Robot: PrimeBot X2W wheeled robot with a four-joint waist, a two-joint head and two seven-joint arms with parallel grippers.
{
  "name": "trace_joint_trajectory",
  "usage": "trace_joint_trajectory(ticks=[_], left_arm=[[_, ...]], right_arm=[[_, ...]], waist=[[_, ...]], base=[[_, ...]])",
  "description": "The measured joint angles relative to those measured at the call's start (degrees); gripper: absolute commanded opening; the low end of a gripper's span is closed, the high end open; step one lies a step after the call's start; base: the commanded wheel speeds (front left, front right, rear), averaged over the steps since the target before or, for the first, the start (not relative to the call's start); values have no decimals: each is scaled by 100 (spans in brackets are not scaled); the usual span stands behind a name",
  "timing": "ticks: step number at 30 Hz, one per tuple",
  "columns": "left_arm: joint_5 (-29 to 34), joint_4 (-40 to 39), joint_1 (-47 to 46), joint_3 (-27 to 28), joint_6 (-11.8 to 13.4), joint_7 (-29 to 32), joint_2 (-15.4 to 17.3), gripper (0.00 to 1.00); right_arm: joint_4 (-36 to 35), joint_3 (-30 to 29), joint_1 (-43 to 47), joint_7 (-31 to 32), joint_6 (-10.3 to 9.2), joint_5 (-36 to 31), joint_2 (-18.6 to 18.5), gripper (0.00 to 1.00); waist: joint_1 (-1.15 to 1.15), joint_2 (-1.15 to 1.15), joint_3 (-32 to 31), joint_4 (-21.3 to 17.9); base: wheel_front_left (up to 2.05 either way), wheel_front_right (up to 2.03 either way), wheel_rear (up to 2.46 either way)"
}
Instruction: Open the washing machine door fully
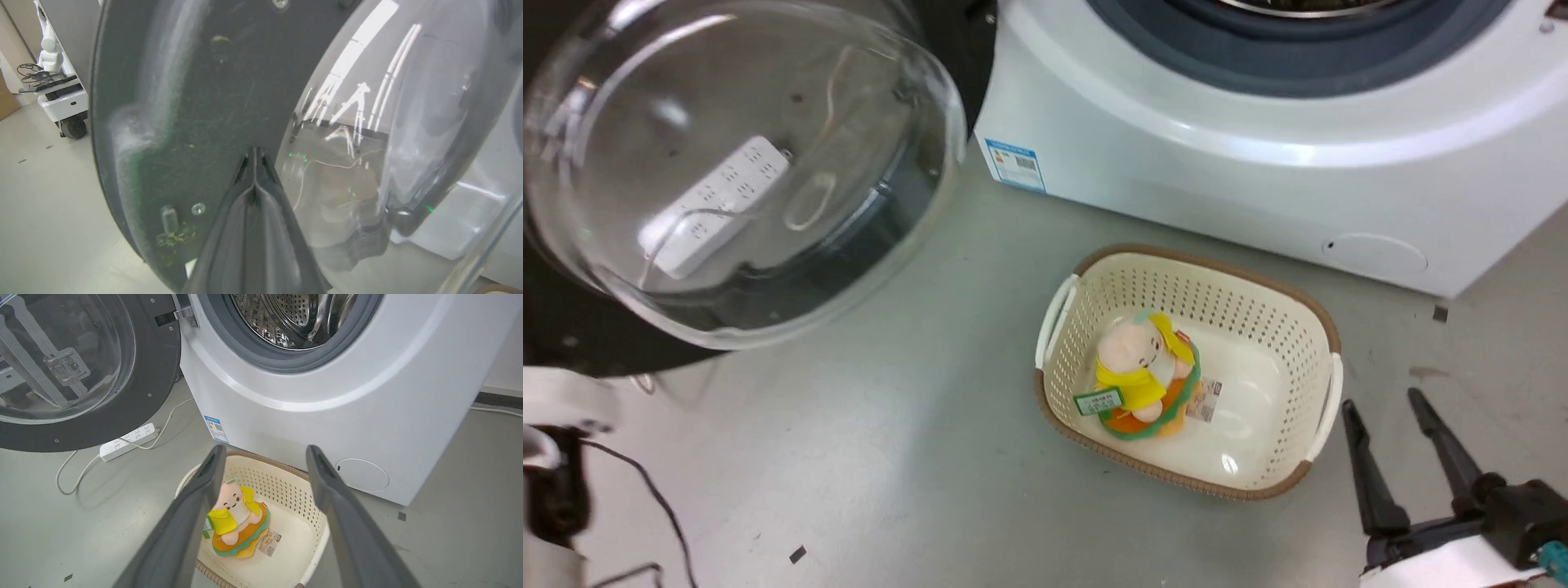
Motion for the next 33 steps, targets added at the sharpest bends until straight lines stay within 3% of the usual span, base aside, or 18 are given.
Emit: trace_joint_trajectory(ticks=[5,14,19,26,33], left_arm=[[-9,571,-328,189,-20,-115,252,0],[236,537,-397,196,-263,-196,147,0],[386,-140,-77,214,-469,-196,-268,0],[912,-1192,859,-638,-753,-196,-1026,0],[1109,-1526,1533,-1126,-783,-196,-1543,0]], right_arm=[[-75,-76,-42,35,0,-29,-2,100],[-19,-127,-42,25,0,-27,78,100],[115,-129,-43,-20,0,-21,214,100],[153,-190,-41,-66,0,2,383,100],[-69,-275,114,-67,0,5,527,100]], waist=[[0,0,128,-59],[-2,0,-90,-71],[-2,0,-442,-115],[-2,0,-1120,-376],[-3,0,-1555,-869]], base=[[0,0,0],[0,0,0],[0,0,0],[0,0,0],[0,0,0]])
